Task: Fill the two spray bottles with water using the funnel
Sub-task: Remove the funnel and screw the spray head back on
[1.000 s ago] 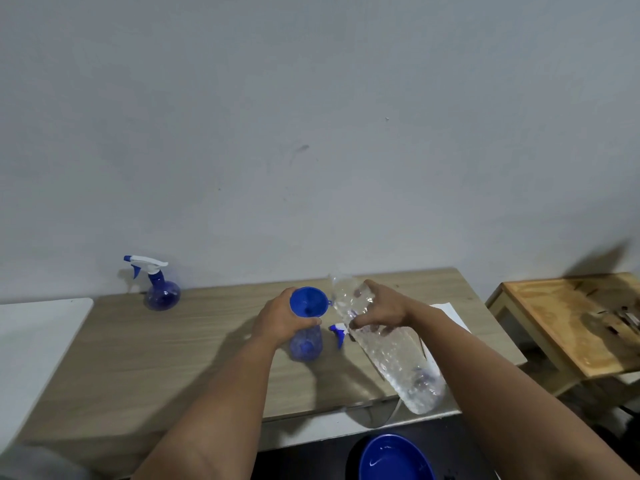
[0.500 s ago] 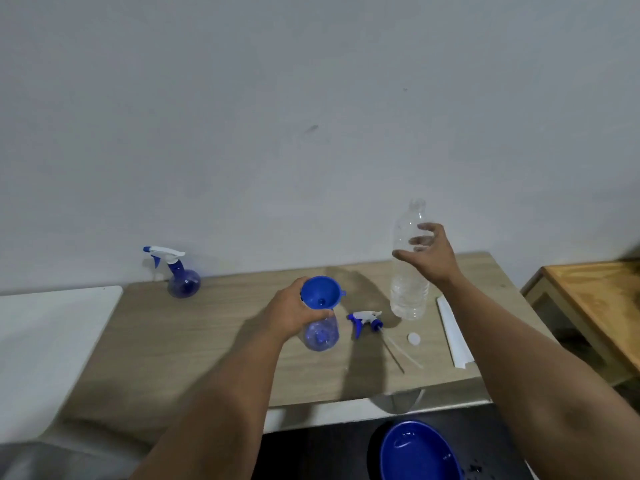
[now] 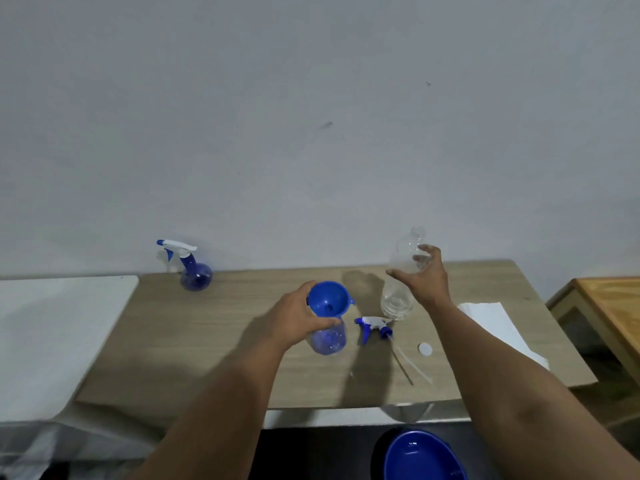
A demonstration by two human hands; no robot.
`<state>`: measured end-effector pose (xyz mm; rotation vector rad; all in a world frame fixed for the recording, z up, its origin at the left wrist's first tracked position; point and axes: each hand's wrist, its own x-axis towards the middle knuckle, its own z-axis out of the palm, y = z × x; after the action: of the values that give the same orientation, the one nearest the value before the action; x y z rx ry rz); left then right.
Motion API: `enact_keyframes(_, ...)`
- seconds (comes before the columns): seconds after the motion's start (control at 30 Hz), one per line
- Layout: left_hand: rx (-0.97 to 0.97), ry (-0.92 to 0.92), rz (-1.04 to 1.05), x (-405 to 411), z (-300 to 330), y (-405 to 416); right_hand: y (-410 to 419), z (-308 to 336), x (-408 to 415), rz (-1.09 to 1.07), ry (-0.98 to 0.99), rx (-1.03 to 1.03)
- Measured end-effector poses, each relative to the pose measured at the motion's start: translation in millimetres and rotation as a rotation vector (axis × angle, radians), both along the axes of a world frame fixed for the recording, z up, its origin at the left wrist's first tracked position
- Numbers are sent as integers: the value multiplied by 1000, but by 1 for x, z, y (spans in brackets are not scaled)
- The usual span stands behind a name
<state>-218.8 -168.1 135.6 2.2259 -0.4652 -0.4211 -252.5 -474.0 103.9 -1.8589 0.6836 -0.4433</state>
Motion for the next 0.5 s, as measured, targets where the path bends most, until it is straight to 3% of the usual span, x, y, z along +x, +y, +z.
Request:
enact_keyframes(0.2, -12, 1, 3, -4, 1, 2, 7, -3, -14, -22, 44, 18)
enact_keyframes(0.5, -56, 8, -8, -10, -1, 5, 17, 0, -32, -14, 297, 52)
